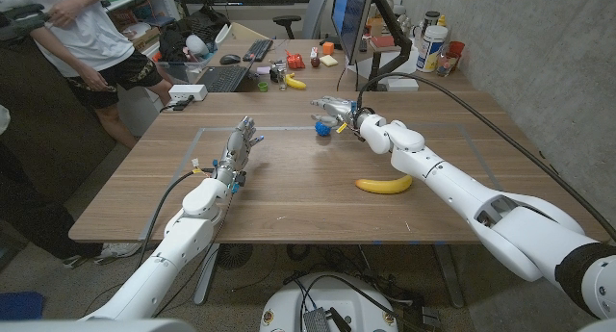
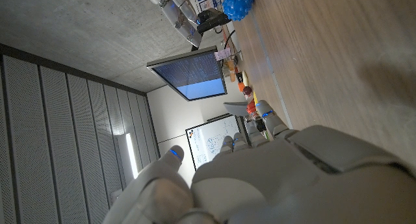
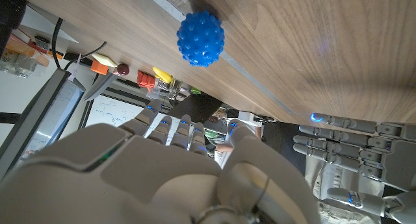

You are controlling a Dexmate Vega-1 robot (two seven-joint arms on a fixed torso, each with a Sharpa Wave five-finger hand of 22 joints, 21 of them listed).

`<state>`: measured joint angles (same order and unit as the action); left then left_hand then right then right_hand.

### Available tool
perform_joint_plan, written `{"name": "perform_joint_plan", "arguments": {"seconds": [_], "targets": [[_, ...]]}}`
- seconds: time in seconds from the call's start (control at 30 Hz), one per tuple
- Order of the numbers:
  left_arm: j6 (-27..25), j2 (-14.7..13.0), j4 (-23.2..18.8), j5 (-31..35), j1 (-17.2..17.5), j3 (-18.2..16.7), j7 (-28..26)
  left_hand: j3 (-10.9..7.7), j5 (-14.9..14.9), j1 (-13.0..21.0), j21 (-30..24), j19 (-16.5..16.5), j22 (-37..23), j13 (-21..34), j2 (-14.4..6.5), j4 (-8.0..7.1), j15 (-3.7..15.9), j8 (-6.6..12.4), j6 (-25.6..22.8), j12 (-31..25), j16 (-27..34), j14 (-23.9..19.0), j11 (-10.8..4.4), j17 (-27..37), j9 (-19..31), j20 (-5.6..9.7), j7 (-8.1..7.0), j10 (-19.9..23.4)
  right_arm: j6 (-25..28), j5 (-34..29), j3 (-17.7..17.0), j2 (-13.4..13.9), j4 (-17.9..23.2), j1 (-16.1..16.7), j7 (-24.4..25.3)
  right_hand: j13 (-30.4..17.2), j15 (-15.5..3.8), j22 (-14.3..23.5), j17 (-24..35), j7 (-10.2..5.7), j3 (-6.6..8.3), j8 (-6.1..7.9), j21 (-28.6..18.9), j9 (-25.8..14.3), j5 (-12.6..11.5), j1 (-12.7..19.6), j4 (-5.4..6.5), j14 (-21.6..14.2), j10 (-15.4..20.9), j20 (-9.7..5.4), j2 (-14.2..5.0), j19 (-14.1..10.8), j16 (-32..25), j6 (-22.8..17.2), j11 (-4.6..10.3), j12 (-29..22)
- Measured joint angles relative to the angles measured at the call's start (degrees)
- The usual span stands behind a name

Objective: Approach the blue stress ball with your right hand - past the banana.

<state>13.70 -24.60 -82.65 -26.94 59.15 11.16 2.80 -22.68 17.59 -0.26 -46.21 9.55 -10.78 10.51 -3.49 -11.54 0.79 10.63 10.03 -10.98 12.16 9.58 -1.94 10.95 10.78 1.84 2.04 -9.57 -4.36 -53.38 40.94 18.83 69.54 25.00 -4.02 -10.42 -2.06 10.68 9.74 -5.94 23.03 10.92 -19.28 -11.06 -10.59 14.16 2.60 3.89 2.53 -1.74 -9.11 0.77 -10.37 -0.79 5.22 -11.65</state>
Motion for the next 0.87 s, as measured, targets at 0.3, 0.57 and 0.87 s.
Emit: {"name": "perform_joint_plan", "arguments": {"seconds": [0.3, 0.57, 0.87], "targets": [[-0.19, -0.10, -0.27, 0.00, 0.09, 0.00, 0.06, 0.00, 0.00, 0.00, 0.00, 0.00, 0.00, 0.00, 0.00, 0.00, 0.00, 0.00, 0.00, 0.00, 0.00, 0.00, 0.00, 0.00, 0.00, 0.00, 0.00, 0.00, -0.06, -0.34, 0.57, -0.27, -0.63, -0.37, 0.01, 0.00, 0.00, 0.00, 0.00, 0.00, 0.00, 0.00, 0.00, 0.00, 0.00, 0.30, 0.00, 0.00, 0.00, -0.21, -0.31, -0.62, 0.00, 0.00, 0.00, 0.00], [-0.32, -0.22, -0.36, -0.17, 0.24, -0.23, 0.22, 0.00, 0.00, 0.00, 0.00, 0.00, 0.00, 0.00, 0.00, 0.00, 0.00, 0.00, 0.00, 0.00, 0.00, 0.00, 0.00, 0.00, 0.00, 0.00, 0.00, 0.00, -0.11, -0.72, 1.25, -0.76, -1.46, -0.86, 0.12, 0.00, 0.00, 0.00, 0.00, 0.31, 0.83, 0.00, -0.01, 0.00, 0.00, 1.66, -0.45, 0.00, -0.20, -0.10, -0.49, -1.56, 0.00, 0.30, -0.20, 0.00], [-0.34, -0.19, 0.38, -0.44, -0.15, -0.55, 0.66, 0.00, 0.00, 0.00, 0.00, 0.00, 0.00, 0.00, 0.00, 0.00, 0.00, 0.00, 0.00, 0.00, 0.00, 0.00, 0.00, 0.00, 0.00, 0.00, 0.00, 0.00, -0.16, -1.30, 2.02, -1.32, -2.67, -1.58, 0.41, 0.00, 0.00, -0.29, -0.15, 0.63, 2.73, 0.00, 0.22, 0.09, -0.01, 4.68, -2.35, 0.00, -0.52, -0.10, -1.55, -1.55, 0.00, 0.61, -0.52, 0.00]]}}
